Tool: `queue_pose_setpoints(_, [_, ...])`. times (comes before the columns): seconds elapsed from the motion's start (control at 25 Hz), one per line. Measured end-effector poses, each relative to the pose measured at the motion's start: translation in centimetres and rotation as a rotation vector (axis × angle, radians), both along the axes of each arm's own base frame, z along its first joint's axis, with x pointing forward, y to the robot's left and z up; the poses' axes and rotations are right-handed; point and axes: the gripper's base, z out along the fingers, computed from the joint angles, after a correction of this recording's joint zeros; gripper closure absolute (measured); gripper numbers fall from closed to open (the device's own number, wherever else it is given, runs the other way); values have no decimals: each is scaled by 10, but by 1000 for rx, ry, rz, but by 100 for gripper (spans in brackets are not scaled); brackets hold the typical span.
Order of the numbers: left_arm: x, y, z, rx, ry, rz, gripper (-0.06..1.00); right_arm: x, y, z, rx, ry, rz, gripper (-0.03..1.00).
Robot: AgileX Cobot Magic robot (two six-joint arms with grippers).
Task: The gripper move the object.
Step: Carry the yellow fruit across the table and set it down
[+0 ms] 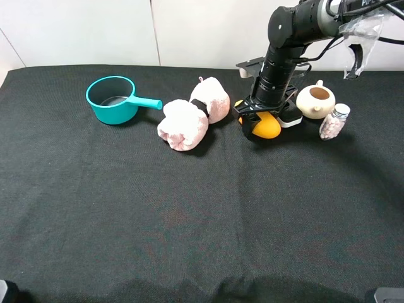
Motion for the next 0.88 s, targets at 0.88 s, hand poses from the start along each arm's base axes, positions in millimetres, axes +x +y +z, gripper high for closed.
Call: queue_pose_setpoints(0.88, [0,0,0,0,0,0,15,0,0,0,-6,-1,-10,51])
